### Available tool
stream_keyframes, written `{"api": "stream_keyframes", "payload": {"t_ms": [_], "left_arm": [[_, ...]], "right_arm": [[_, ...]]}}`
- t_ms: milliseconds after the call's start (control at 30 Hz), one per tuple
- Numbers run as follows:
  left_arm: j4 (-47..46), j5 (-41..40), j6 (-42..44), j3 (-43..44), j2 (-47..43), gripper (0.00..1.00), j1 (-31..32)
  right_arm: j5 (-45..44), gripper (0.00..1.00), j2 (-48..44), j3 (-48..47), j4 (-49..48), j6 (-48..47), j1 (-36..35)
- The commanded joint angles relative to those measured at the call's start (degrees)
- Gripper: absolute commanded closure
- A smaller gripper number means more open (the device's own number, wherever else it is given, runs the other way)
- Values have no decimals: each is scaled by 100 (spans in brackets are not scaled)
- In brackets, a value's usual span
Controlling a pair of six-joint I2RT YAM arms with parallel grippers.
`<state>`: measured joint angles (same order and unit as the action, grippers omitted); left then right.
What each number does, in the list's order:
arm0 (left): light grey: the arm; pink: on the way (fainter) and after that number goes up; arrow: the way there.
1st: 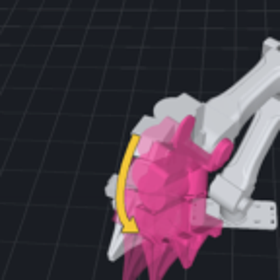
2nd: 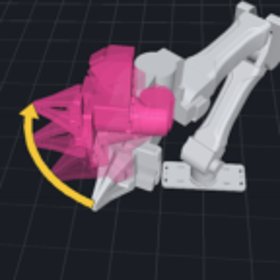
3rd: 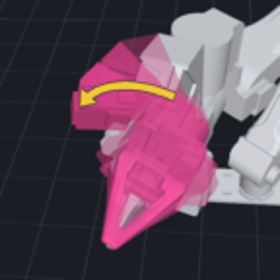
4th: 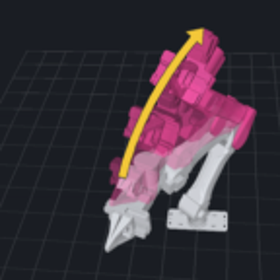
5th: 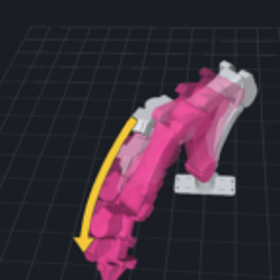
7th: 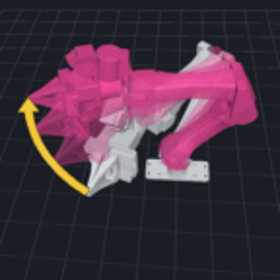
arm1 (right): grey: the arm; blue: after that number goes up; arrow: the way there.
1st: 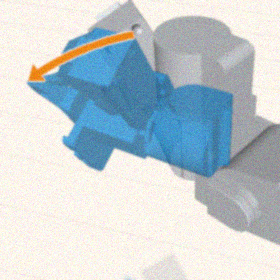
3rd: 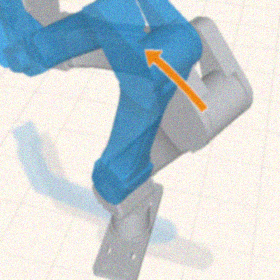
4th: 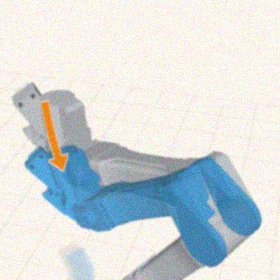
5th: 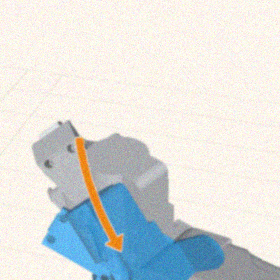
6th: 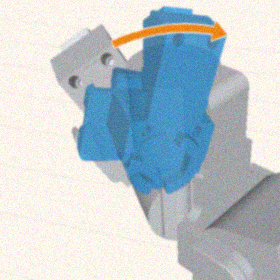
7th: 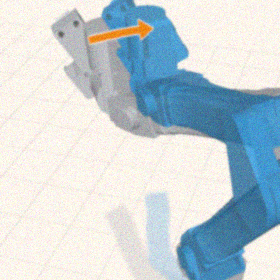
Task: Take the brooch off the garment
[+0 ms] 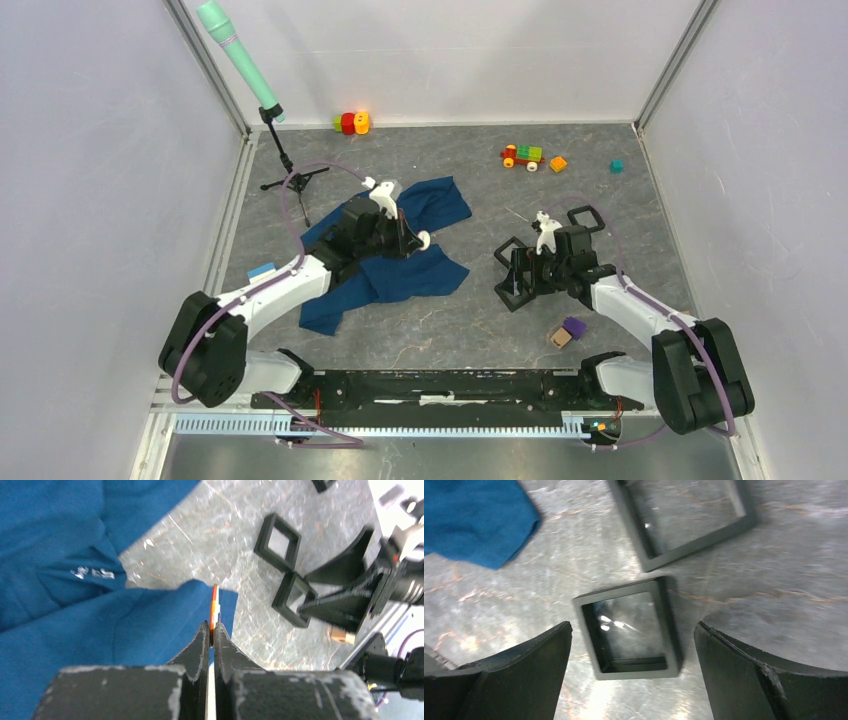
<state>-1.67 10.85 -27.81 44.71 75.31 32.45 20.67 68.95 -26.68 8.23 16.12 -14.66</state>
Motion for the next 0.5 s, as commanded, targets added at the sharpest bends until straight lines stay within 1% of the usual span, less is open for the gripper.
{"api": "stream_keyframes", "payload": {"t_ms": [0, 67, 167, 200, 267, 300, 367, 433, 467], "left_arm": [[-702, 439, 437, -278, 164, 98, 140], [-859, 497, 502, -364, 216, 98, 181], [-1397, 592, 347, -672, 194, 98, 201], [-1694, 682, 255, -826, 180, 98, 202], [-2116, 836, 136, -1028, 181, 98, 203], [-2303, 902, 92, -1110, 203, 98, 204], [-2382, 1024, 70, -1136, 305, 98, 205], [-2120, 1042, 138, -1013, 431, 98, 205], [-1974, 887, 150, -956, 474, 98, 205]], "right_arm": [[-1046, 2, 7, -653, 474, -345, 6], [-1389, 2, 209, -986, 595, -581, 13], [-1437, 2, 576, -1404, 671, -998, 67], [-1299, 2, 684, -1479, 619, -1020, 112], [-737, 2, 930, -1552, 355, -1003, 182], [-622, 2, 1056, -1613, 266, -973, 204], [-649, 2, 1407, -1820, 240, -978, 224], [-612, 2, 1688, -2005, 243, -1012, 244], [-552, 2, 1840, -2138, 282, -1051, 237]]}}
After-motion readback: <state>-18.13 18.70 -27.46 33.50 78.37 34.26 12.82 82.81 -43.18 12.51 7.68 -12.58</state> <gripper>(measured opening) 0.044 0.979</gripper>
